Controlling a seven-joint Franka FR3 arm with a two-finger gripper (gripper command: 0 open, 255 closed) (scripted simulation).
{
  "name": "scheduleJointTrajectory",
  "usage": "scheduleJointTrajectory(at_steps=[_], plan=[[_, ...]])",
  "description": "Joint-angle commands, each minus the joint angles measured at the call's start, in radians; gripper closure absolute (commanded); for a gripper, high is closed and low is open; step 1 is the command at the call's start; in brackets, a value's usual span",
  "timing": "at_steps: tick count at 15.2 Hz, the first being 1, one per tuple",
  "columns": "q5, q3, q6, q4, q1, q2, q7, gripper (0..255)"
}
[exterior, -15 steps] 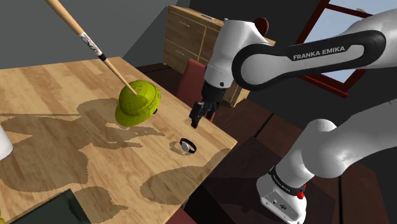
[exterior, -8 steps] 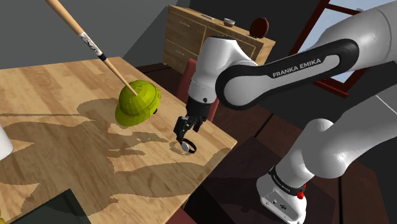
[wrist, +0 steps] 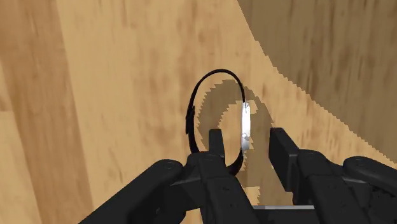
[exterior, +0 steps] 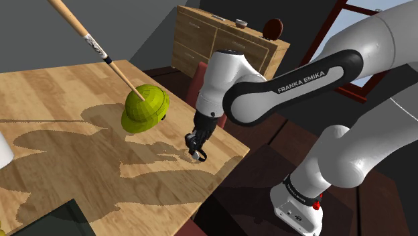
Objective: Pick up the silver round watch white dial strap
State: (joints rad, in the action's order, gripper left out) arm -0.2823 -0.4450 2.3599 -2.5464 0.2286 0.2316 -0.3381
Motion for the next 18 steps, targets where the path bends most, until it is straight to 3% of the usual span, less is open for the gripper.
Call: scheduleJointTrajectory(at_steps=[1, 8, 18], plan=[[0.000, 0.000, 0.002, 0.000, 0.000, -0.001, 0.000, 255], [0.000, 0.000, 0.001, -0.001, 0.000, 0.000, 0.000, 255], [-0.004, 0.024, -0.155, 0.066, 0.002, 0.091, 0.000, 255]])
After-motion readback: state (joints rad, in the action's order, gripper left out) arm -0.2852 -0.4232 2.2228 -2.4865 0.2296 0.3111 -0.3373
